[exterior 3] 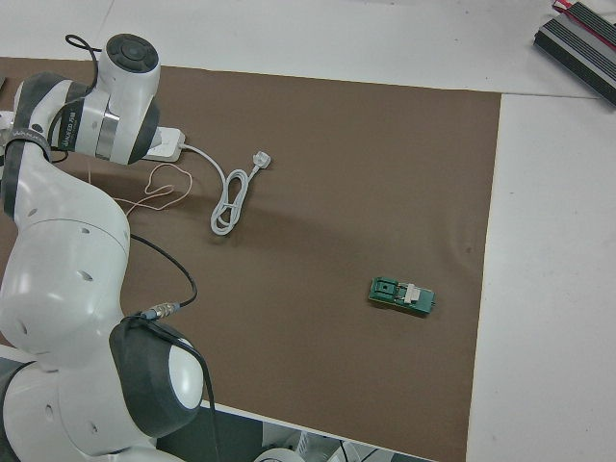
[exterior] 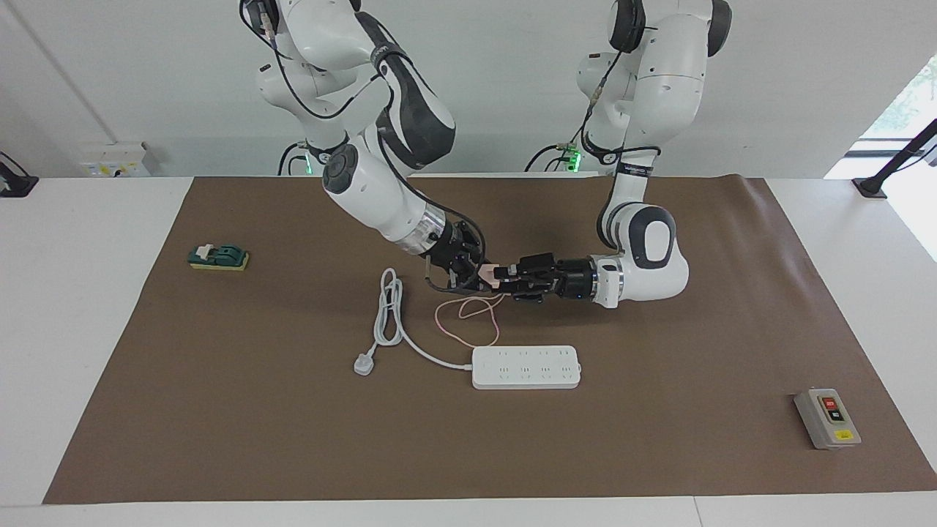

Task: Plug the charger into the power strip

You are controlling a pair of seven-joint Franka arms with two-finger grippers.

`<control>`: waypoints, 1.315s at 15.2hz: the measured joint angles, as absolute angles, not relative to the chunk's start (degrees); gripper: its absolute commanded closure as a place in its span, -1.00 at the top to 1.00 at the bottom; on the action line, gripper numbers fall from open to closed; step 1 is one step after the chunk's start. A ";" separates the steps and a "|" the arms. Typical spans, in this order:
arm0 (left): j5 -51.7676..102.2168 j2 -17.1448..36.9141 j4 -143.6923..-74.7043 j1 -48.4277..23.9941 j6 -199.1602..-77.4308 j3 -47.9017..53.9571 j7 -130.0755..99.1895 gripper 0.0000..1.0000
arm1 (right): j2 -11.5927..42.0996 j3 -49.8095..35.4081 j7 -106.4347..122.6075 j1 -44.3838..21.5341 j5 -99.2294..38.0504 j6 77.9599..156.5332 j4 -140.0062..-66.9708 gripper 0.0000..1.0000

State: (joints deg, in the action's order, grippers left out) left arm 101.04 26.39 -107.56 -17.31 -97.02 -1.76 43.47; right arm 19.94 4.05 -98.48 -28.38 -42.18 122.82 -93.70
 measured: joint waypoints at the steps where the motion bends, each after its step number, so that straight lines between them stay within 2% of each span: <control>1: 101.04 26.40 -107.56 -17.31 -97.02 -1.75 43.46 -0.49 | 19.94 4.05 -98.48 -28.38 -42.18 122.82 -93.70 -0.94; 2: 101.04 26.40 -107.56 -17.31 -97.02 -1.75 43.46 -0.46 | 19.94 4.05 -98.48 -28.38 -42.18 122.82 -93.71 -0.80; 3: 101.04 26.40 -107.56 -17.31 -97.02 -1.75 43.46 -0.50 | 19.94 4.05 -98.48 -28.38 -42.18 122.82 -93.71 -0.35; 4: 101.04 26.40 -107.56 -17.31 -97.02 -1.75 43.45 -0.63 | 19.94 4.05 -98.48 -28.38 -42.18 122.82 -93.71 0.58; 5: 101.04 26.40 -107.56 -17.31 -97.02 -1.75 43.45 -0.88 | 19.94 4.05 -98.48 -28.38 -42.18 122.82 -93.71 1.00; 6: 101.03 26.40 -107.55 -17.31 -97.01 -1.74 43.44 -1.00 | 19.94 4.05 -98.48 -28.38 -42.18 122.82 -93.72 1.00; 13: 100.73 26.38 -107.48 -16.88 -97.50 -2.43 43.03 -1.00 | 19.08 4.64 -98.30 -27.33 -40.05 121.58 -93.66 1.00; 17: 94.04 25.19 -106.04 -16.67 -102.39 -4.61 37.40 -1.00 | 16.68 4.77 -90.23 -24.94 -33.57 115.72 -93.57 1.00; 20: 81.55 21.58 -104.27 -15.89 -106.42 -6.83 26.22 -1.00 | 14.79 4.88 -77.39 -21.24 -26.49 108.13 -93.54 1.00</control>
State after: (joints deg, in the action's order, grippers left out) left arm 81.55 21.58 -104.27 -15.89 -106.42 -6.83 26.22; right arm 14.79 4.88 -77.39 -21.24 -26.49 108.13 -93.54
